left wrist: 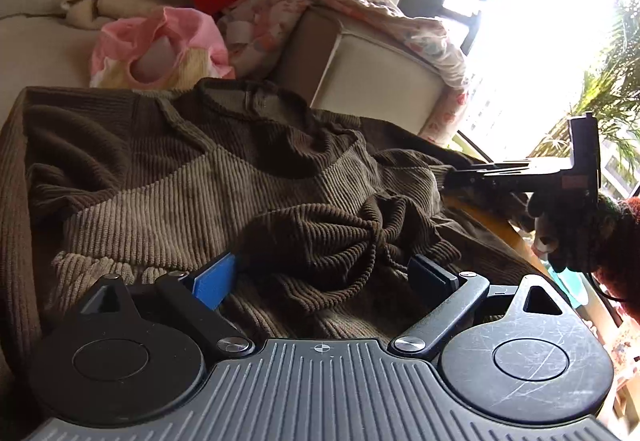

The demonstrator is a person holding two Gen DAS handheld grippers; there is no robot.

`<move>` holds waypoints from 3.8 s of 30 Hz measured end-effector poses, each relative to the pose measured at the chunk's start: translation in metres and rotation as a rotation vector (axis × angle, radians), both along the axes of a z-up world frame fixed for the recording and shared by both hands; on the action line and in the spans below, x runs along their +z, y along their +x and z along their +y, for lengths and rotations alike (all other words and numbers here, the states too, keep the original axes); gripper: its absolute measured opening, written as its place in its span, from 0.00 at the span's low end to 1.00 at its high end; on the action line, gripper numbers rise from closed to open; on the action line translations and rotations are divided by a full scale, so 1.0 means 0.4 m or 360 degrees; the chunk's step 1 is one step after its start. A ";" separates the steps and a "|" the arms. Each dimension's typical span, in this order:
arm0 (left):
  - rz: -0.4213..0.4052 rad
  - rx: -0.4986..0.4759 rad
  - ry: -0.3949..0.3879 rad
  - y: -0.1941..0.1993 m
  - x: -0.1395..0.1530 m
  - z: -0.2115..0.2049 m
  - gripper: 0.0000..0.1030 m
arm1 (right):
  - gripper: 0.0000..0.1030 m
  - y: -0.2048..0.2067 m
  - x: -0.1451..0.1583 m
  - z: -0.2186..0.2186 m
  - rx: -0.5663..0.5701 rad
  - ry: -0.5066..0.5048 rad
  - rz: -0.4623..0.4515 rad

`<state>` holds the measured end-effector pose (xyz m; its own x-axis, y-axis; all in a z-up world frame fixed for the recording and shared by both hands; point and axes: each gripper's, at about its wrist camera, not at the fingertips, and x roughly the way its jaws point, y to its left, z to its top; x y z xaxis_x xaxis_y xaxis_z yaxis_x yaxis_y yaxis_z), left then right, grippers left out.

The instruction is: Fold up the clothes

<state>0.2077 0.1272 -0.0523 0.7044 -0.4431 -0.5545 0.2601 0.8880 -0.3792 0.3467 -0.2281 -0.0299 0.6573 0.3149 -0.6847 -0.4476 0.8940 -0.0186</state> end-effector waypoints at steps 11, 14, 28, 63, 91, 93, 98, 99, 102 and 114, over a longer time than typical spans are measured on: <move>-0.0070 0.0190 0.0181 -0.214 0.107 0.022 0.96 | 0.58 -0.388 0.133 -0.103 0.0315 -0.0102 -0.0196; -0.0102 0.0249 0.0317 -0.307 0.135 0.004 0.98 | 0.58 -0.499 0.107 -0.079 0.0481 -0.0101 -0.0139; -0.0165 0.0104 0.0616 -0.516 0.144 -0.131 1.00 | 0.22 -0.613 0.005 0.058 0.0600 0.0042 -0.0024; -0.0302 0.0815 0.1182 -0.385 0.234 0.036 1.00 | 0.05 -0.495 0.201 0.143 0.0444 0.0381 -0.0279; -0.0606 0.0836 0.1623 -0.339 0.245 -0.098 1.00 | 0.71 -0.602 0.086 0.137 0.0162 -0.0493 -0.1051; -0.0605 0.0835 0.1626 -0.337 0.240 -0.101 1.00 | 0.71 -0.591 0.107 0.104 0.0046 -0.0430 -0.1077; -0.0508 0.0781 0.1610 -0.335 0.189 -0.094 1.00 | 0.71 -0.579 0.037 0.109 0.0193 -0.0435 -0.0868; -0.0479 0.0756 0.1612 -0.339 0.172 -0.092 1.00 | 0.71 -0.584 0.012 0.119 0.0244 -0.0458 -0.0826; -0.0390 0.0662 0.1653 -0.349 0.116 -0.078 1.00 | 0.70 -0.596 -0.032 0.144 0.0312 -0.0535 -0.0811; -0.0804 0.0845 0.1752 -0.499 0.339 -0.020 1.00 | 0.64 -0.584 0.233 0.024 0.0044 -0.0577 -0.1335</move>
<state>0.0082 0.1191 0.0833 0.8854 0.4592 -0.0718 -0.3138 0.7045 0.6365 0.1131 -0.2184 0.0633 0.9794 0.1967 -0.0457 -0.1816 0.7592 -0.6250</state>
